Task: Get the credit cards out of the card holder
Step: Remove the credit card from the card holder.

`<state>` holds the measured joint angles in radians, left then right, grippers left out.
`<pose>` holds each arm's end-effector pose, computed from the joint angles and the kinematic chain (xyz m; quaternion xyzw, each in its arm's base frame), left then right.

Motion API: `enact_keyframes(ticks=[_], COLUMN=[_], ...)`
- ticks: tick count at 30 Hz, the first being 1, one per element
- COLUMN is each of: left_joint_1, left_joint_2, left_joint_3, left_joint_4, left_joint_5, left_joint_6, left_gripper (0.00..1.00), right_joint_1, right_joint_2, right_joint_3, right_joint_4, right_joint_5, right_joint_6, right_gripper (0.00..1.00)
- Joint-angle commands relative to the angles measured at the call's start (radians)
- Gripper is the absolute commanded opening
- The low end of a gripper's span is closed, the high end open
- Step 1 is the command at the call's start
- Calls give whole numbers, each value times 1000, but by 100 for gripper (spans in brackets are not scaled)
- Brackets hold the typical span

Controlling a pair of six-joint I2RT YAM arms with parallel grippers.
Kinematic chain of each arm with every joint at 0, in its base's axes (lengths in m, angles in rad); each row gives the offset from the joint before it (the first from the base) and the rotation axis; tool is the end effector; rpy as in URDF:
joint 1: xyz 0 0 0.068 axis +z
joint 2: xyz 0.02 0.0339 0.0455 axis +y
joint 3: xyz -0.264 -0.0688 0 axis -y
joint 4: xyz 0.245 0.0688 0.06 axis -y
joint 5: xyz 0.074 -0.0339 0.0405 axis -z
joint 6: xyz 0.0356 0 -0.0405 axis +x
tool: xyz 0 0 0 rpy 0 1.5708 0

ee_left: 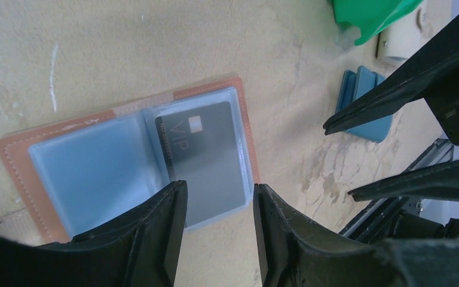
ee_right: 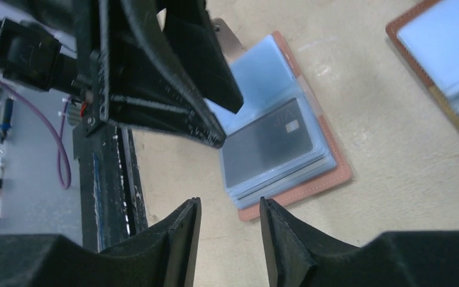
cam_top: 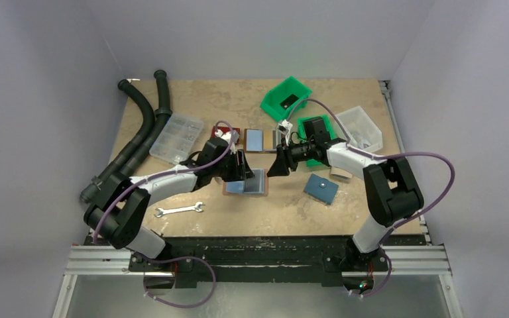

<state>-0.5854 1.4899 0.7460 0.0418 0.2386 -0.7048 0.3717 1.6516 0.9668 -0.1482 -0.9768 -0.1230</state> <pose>0.2475 -0.1741 0.1848 -0.0037 0.9021 -0.3375 0.2689 0.2988 0.1481 0.1986 -0.3657 0.7572 0.4738 0.2617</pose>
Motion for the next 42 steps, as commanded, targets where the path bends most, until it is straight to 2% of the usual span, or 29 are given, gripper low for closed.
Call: enact_keyframes(ticks=[1, 7, 12, 18, 20, 24, 25, 26, 31, 35, 42], left_joint_1=[-41, -63, -72, -73, -74, -73, -73, -73, -74, -73, -73], left_joint_2=[49, 104, 135, 153, 156, 155, 155, 155, 158, 158, 168], left_joint_3=[26, 45, 46, 24, 14, -10, -16, -22, -44, -59, -71], left_joint_4=[17, -23, -11, 15, 20, 30, 33, 37, 50, 59, 64], left_joint_5=[-82, -159, -149, -132, -132, -139, -141, -143, -152, -163, -166], left_joint_6=[-19, -21, -17, -32, -37, -48, -52, -55, -69, -80, -88], left_gripper=[48, 51, 49, 29, 26, 12, 5, 4, 1, 1, 0], right_joint_1=[8, 10, 10, 22, 29, 48, 53, 58, 73, 73, 73], right_joint_2=[51, 86, 93, 120, 136, 166, 170, 174, 185, 181, 159], right_joint_3=[34, 30, 18, -1, -2, 13, 16, 20, 46, 57, 75], right_joint_4=[103, 143, 179, 256, 263, 240, 232, 225, 167, 150, 110], right_joint_5=[44, 51, 48, -3, 1, 34, 48, 58, 140, 171, 64], right_joint_6=[174, 254, 294, 398, 422, 432, 431, 429, 403, 383, 347], right_gripper=[45, 40, 40, 39, 38, 37, 37, 37, 39, 44, 50])
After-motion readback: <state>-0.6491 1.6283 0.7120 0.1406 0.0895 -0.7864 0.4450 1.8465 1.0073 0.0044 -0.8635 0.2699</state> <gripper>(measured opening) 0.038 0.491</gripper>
